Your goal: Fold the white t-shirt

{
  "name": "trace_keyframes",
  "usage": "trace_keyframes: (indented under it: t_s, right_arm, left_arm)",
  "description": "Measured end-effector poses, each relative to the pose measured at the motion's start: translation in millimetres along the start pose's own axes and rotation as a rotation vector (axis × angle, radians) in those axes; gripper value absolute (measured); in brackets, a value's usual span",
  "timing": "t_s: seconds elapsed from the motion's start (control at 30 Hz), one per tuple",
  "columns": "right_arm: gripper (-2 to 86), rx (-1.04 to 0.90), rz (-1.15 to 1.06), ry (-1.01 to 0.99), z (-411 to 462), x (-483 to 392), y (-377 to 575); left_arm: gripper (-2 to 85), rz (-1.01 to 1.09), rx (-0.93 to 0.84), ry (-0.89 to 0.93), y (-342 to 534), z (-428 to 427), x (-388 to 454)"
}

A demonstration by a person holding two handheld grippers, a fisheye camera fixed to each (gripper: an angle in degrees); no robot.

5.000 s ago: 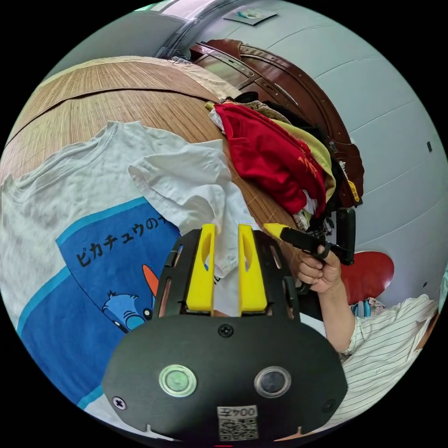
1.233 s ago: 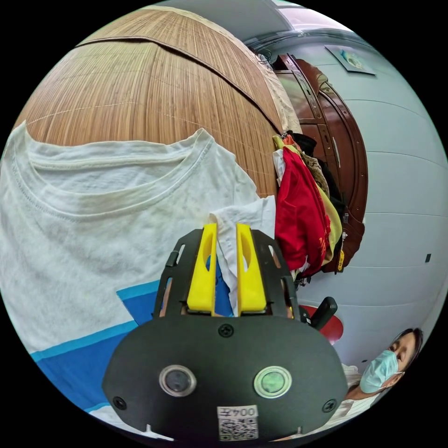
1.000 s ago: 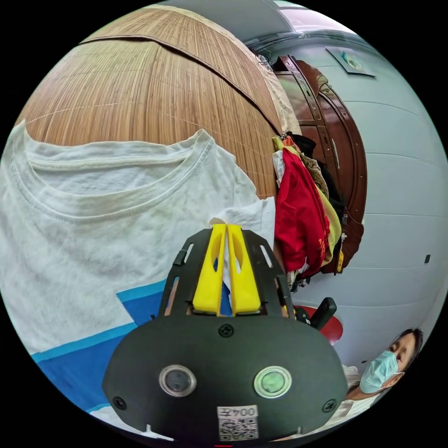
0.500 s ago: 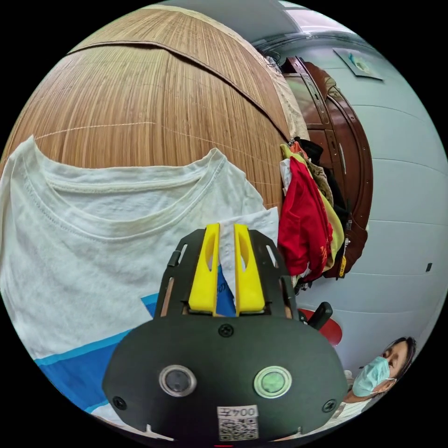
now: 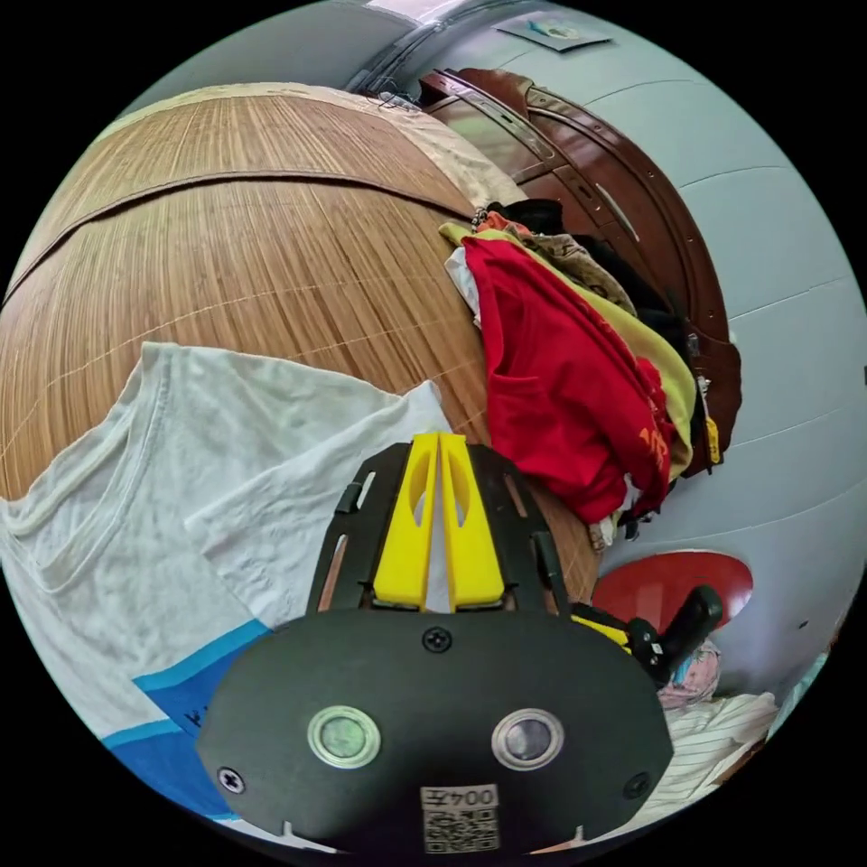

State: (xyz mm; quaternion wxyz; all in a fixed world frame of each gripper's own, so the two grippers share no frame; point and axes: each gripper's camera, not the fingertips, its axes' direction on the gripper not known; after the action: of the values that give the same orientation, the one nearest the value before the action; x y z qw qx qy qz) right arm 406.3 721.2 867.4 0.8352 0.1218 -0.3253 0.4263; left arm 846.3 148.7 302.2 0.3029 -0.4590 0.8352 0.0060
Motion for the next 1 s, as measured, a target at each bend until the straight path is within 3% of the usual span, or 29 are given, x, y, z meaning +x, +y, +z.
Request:
trace_keyframes:
  t_s: [0.07, 0.17, 0.33, 0.47, 0.6, 0.83, 1.0]
  right_arm:
    - [-0.6, -0.028, -0.066, -0.017, 7.1, -12.5, 0.6]
    - [-0.6, -0.223, -0.086, 0.102, 46.6, -19.7, 1.2]
    - [-0.8, -0.205, -0.116, 0.113, 56.1, -29.5, 5.2]
    - [-0.7, -0.111, -0.116, 0.112, 48.4, -35.7, 7.2]
    - [-0.7, -0.065, -0.141, 0.128, 47.0, -46.2, 11.1]
    - [-0.7, -0.095, -0.216, 0.241, 32.1, -97.9, 47.9]
    - [-0.7, -0.191, -0.249, 0.301, 35.6, -129.1, 108.7]
  left_arm:
    - [0.3, -0.027, -0.017, -0.002, 0.8, 14.9, 2.9]
    - [0.4, -0.069, 0.020, 0.062, 12.4, 23.5, 4.8]
    - [0.2, -0.079, 0.118, 0.241, 48.5, -5.2, 10.8]
    - [0.1, -0.017, 0.206, 0.277, 98.0, -59.3, 31.8]
    - [0.1, 0.051, 0.249, 0.157, 215.2, -125.3, 54.0]
    - [0.3, 0.090, 0.265, -0.380, 478.6, -191.4, 98.8]
    - [0.6, -0.015, 0.285, -0.415, 579.1, -197.9, 97.3]
